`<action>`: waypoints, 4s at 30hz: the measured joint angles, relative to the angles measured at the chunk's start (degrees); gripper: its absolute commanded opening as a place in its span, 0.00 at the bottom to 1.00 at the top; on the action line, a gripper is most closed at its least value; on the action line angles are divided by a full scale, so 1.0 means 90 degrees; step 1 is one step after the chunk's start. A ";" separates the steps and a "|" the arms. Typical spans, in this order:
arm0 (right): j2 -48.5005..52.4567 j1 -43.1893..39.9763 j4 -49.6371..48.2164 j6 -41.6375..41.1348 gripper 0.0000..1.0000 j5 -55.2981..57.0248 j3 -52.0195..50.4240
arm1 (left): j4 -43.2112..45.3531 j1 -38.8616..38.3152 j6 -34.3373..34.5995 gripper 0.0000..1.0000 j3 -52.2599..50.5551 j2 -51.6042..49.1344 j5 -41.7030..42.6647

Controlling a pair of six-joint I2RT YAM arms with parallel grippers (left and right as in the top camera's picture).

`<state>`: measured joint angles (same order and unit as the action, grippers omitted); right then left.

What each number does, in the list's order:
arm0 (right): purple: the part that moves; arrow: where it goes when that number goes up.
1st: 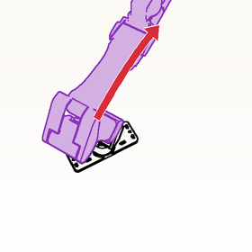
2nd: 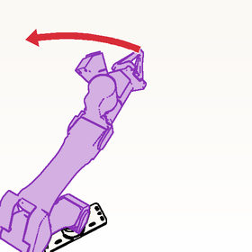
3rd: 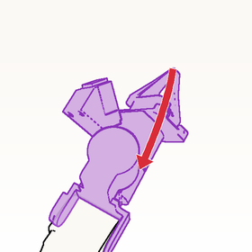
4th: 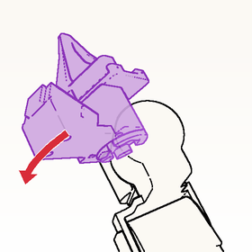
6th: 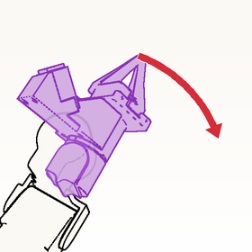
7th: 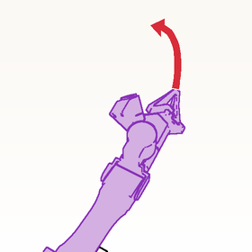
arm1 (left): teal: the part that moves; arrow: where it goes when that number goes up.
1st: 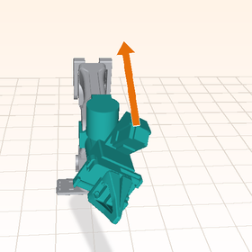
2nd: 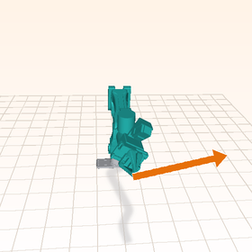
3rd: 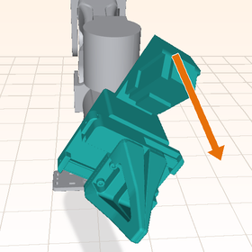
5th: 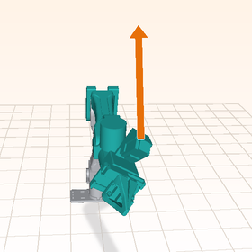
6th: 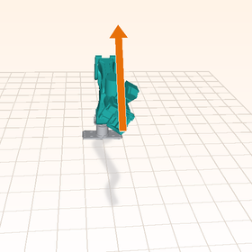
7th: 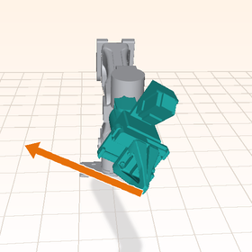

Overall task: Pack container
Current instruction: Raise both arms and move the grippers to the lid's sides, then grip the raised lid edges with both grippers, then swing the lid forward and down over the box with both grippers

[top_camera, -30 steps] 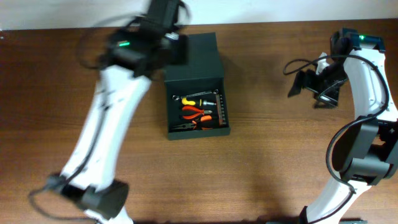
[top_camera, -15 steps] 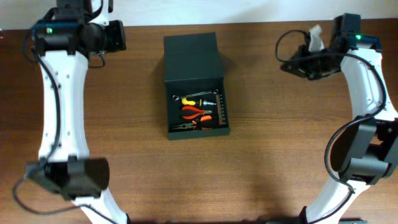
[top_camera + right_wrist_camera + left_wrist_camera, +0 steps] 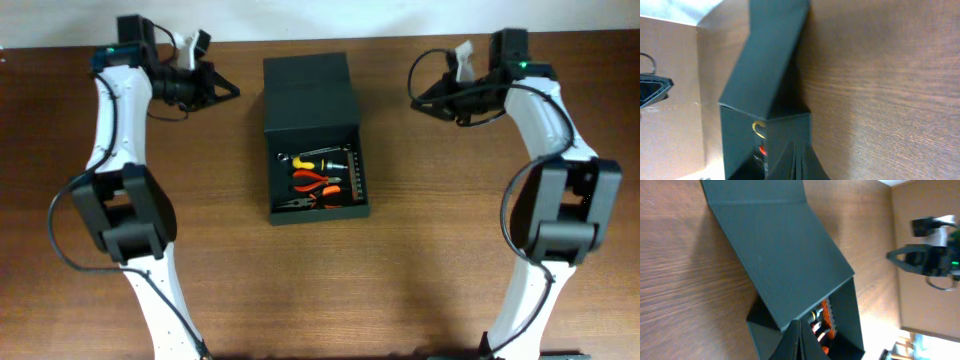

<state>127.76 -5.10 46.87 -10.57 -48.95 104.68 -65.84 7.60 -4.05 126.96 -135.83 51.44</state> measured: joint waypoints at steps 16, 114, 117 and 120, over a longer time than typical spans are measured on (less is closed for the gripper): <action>0.0831 0.0221 -0.0755 -0.0078 0.04 -0.0789 -0.0002 | 0.0036 -0.0007 0.0260 0.02 -0.0012 -0.1241 0.0134; -0.0209 0.1428 -0.1200 -0.1290 0.04 -0.0935 0.0464 | 0.0070 -0.0634 0.0816 0.02 0.0593 0.0138 0.1141; -0.0612 0.1542 0.0019 -0.0738 0.04 -0.0364 0.0476 | -0.1088 -0.0641 0.0389 0.02 0.0600 0.0427 0.0940; -0.1175 0.1710 0.0896 -0.0044 0.04 0.0544 0.0474 | -0.2001 -0.0692 -0.0102 0.02 0.0600 0.0775 0.0503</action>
<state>117.19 10.28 54.94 -10.96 -44.05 108.95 -83.85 1.37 -4.97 132.35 -128.86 55.96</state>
